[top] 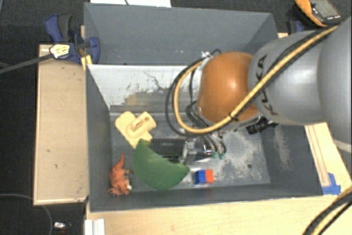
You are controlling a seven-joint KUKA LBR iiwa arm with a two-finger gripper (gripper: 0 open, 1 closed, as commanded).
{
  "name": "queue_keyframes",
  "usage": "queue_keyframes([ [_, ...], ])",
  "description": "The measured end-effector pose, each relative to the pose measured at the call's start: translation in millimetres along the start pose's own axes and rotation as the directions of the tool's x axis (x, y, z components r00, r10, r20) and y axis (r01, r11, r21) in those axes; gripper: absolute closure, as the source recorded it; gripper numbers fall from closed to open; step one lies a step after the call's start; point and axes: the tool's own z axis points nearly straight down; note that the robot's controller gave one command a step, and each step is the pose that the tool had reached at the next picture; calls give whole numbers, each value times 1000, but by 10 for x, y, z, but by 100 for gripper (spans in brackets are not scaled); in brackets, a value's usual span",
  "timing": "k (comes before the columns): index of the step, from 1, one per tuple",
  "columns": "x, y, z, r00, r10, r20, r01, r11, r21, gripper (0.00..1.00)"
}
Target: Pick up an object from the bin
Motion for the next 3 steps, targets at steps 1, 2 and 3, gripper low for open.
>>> queue_keyframes([
  [1, -15, -4, -39, 1000, 3, 6, -3, 1000, -1, 0],
  [2, 10, -18, -243, 1000, 9, -8, -9, 1000, 2, 0],
  [3, 172, -92, -160, 992, -129, -10, 129, 992, 1, 100],
])
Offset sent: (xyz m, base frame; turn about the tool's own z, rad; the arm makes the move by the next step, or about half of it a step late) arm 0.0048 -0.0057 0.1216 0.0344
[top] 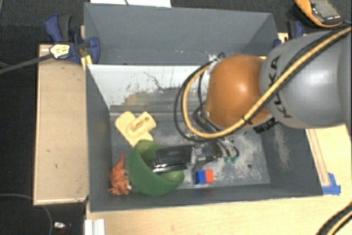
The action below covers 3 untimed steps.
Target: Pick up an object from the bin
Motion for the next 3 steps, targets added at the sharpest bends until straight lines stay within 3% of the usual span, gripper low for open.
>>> queue_keyframes([
  [3, 5, -2, 2, 1000, 12, 0, -12, 1000, -1, 100],
])
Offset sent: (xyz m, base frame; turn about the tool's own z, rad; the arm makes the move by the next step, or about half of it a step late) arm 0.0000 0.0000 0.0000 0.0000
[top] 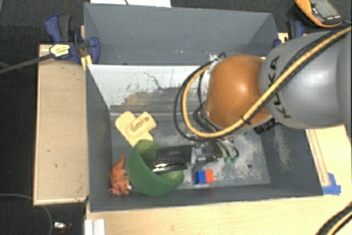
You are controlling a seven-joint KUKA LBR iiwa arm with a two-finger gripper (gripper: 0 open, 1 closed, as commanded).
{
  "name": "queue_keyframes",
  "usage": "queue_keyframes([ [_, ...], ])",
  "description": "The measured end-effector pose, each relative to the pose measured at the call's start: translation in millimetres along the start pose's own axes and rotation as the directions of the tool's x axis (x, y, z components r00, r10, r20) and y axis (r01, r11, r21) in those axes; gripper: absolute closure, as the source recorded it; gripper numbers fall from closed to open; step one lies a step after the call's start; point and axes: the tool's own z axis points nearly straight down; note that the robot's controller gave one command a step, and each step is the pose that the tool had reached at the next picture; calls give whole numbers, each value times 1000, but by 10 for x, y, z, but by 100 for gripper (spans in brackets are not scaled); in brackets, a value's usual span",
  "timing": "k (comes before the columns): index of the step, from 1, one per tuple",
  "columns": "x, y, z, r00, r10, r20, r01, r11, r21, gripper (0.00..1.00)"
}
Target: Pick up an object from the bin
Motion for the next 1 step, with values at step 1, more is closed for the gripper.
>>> queue_keyframes([
  [1, 0, 0, 0, 1000, 1, 0, -1, 1000, 0, 100],
])
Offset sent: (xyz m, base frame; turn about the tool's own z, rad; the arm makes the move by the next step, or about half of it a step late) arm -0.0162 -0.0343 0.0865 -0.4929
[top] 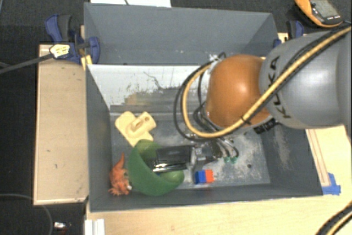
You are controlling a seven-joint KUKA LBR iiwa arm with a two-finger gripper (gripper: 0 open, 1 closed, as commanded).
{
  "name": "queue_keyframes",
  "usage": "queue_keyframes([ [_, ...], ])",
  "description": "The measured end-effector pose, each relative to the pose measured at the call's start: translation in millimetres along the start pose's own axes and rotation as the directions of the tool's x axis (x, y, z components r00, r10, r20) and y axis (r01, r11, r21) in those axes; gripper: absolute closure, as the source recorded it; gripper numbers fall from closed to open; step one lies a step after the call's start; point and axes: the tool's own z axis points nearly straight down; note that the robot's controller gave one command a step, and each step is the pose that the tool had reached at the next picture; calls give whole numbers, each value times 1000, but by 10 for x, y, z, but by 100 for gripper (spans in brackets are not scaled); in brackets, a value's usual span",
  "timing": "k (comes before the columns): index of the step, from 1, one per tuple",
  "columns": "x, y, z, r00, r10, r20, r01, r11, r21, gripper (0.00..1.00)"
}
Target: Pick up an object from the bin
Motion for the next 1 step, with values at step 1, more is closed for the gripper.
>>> queue_keyframes([
  [1, 223, -323, -844, 882, -471, -1, 471, 882, -1, 100],
])
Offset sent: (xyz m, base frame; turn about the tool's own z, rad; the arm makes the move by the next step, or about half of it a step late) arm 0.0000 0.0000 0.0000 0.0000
